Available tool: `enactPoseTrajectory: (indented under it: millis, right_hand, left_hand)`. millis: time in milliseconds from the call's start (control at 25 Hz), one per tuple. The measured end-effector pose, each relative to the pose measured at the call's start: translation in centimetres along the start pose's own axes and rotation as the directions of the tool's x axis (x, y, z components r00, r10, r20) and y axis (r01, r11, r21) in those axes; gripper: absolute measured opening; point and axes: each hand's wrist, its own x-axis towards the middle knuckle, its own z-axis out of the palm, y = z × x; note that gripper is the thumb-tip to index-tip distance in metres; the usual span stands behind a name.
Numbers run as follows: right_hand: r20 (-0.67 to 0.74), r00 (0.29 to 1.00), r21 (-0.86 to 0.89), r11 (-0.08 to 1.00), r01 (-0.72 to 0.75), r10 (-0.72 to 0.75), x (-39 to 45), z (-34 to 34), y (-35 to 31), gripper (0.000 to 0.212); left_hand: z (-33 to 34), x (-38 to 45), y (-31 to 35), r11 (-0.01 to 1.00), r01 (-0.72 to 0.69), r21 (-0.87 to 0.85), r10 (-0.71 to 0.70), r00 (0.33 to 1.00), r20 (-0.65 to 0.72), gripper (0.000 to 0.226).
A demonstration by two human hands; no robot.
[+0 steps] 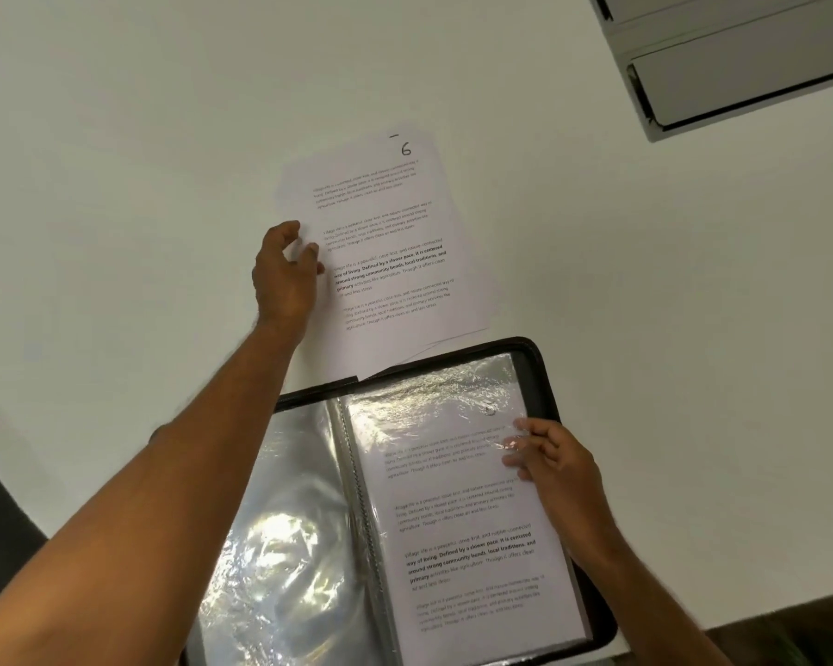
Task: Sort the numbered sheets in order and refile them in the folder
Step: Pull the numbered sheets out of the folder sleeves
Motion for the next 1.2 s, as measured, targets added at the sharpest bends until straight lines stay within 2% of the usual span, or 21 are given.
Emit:
enactPoseTrajectory:
  millis: [120,240,360,440,560,680,800,1000,1120,1200]
  right_hand:
    - [-0.001,1.0,0.004,1.0,0.007,-0.007,-0.2,0.2,-0.4,0.018]
    - [-0.007,1.0,0.011,1.0,0.001,-0.001,-0.7,0.7,-1.1,0.017]
    - [0.044,0.999,-0.066,0.998,-0.002,0.005,-1.6,1.1,-1.8,0.014]
    - [0.089,0.996,-0.124,0.992,0.011,0.0,-2.3,1.4,-2.4,0.014]
    - [0.196,0.981,-0.145,0.989,0.04,-0.011,-3.9,2.4,-3.7,0.014]
    - [0.323,0.946,-0.072,0.997,0.021,0.003,-5.5,4.1,-4.5,0.019]
    - [0.447,0.893,0.004,0.998,-0.059,0.051,-6.5,6.5,-4.3,0.025]
    - [0.562,0.826,0.185,0.965,-0.187,0.053,-8.2,11.4,-3.2,0.036]
    - [0.624,0.78,0.32,0.898,-0.303,0.041,-8.6,14.7,-2.0,0.034]
    - [0.624,0.778,0.329,0.881,-0.34,0.067,-8.8,16.8,-1.4,0.033]
  left_hand:
    - [-0.8,-3.2,-1.0,0.983,-0.138,0.122,0.131,0.99,0.06,0.021]
    - [-1.6,-8.4,-2.4,0.936,-0.3,0.186,0.281,0.952,0.122,0.018]
    - [-3.0,-13.2,-4.9,0.873,-0.326,0.364,0.299,0.945,0.129,0.016]
    - [-3.7,-16.1,-6.2,0.89,-0.256,0.377,0.233,0.967,0.107,0.015]
    - [-4.6,-20.8,-7.4,0.951,-0.174,0.256,0.139,0.979,0.146,0.014]
    - [-5.4,-23.4,-8.9,0.979,-0.089,0.183,0.043,0.97,0.239,0.014]
    - [-6.2,-24.4,-9.4,0.993,0.109,0.053,-0.119,0.954,0.273,0.017]
    - [-8.5,-25.1,-9.3,0.894,0.409,-0.186,-0.333,0.881,0.337,0.021]
    - [-10.6,-25.4,-10.5,0.83,0.517,-0.212,-0.401,0.815,0.418,0.037]
    - [-12.2,-25.8,-11.4,0.787,0.568,-0.24,-0.417,0.777,0.472,0.051]
